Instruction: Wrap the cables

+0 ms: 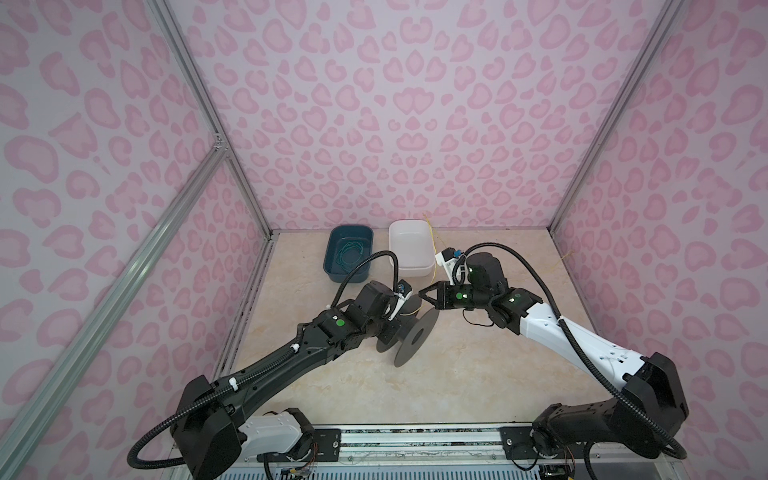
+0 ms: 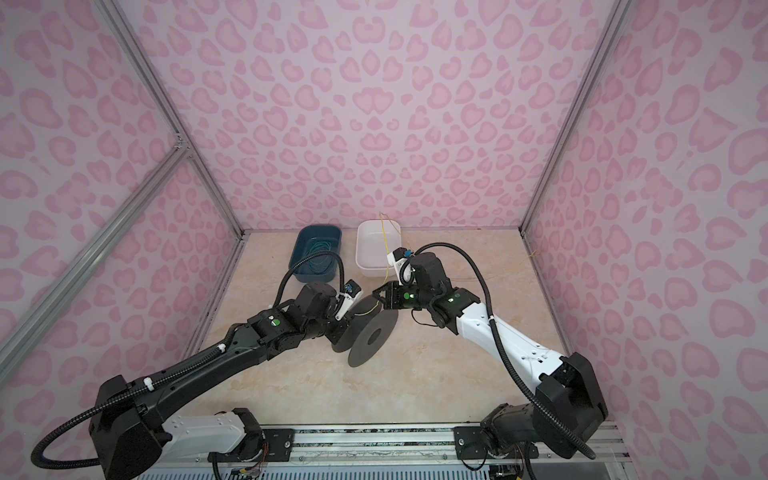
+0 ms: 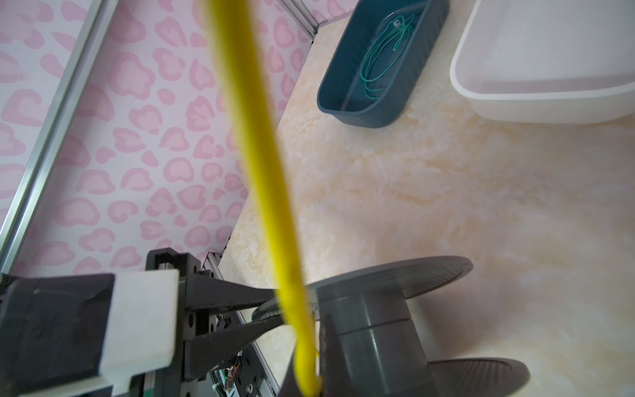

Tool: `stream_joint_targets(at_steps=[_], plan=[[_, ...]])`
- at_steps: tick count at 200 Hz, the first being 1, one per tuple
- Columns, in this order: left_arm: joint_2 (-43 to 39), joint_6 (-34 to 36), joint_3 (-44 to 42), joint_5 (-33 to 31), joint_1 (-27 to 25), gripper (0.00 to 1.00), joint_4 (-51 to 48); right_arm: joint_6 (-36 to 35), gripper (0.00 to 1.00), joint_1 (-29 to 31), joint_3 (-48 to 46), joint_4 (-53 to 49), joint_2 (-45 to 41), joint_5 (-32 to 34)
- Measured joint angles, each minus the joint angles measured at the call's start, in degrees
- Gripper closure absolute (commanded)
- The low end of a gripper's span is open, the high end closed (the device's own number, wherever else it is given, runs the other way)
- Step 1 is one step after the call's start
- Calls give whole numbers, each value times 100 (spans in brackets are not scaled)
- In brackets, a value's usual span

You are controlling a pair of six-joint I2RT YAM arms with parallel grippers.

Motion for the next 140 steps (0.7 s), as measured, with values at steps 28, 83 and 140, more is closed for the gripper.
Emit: stream_joint_targets(at_steps=[28, 83, 140], plan=[[85, 127, 2, 114, 0, 72, -9, 2, 100, -9, 0, 63, 92, -22], [-42, 382, 68, 157, 22, 59, -74, 4, 100, -7, 0, 61, 146, -24], [-254, 520, 116, 343, 26, 49, -98, -90, 100, -2, 46, 46, 138, -98]])
